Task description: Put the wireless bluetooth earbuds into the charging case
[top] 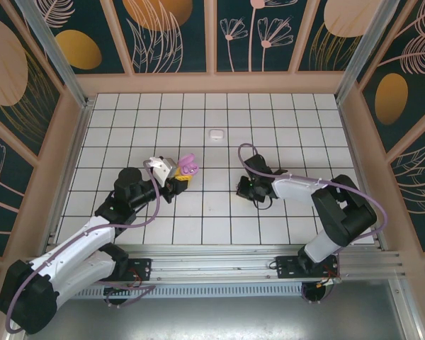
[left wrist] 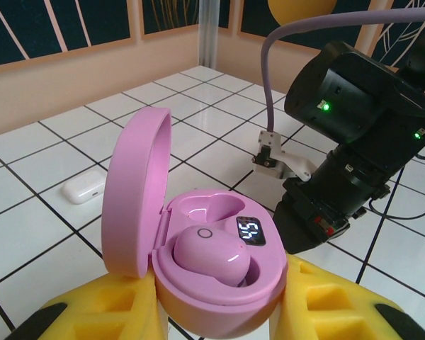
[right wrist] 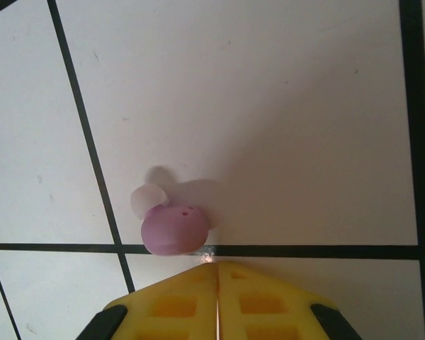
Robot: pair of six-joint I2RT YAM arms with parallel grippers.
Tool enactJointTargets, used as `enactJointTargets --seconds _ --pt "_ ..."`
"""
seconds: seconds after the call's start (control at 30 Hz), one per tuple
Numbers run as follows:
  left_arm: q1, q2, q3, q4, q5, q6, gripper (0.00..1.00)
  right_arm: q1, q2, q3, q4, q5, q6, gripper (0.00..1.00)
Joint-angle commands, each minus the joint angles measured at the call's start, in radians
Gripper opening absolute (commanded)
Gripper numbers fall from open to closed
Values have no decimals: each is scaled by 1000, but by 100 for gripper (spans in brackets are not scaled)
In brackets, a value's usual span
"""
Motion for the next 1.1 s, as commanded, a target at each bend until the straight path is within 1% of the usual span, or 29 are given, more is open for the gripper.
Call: enactJointTargets --seconds 0.0,0.23,0.53,0.67,0.83,0.87,0.9,1.03,1.07 --pt "-2 10 19 31 12 13 23 -24 37 38 11 24 -25 9" --pt "-1 14 22 31 8 19 23 -52 71 83 2 37 -57 8" --pt "-2 10 21 22 5 21 23 -53 131 172 -38 69 -101 7" --pt "-2 4 22 16 1 25 23 -52 95 176 -71 99 -108 7" --pt "-2 3 21 17 1 25 23 -51 5 156 -101 127 -89 9" --pt "-2 4 22 20 3 25 23 -53 -7 150 -95 118 -85 10" --pt "-2 6 21 21 4 24 23 -53 -16 148 -89 106 -82 13" --pt "-2 11 22 29 9 20 23 -52 -14 148 -59 55 -84 36" --pt "-2 11 24 29 10 20 23 -53 -4 148 -54 37 -87 39"
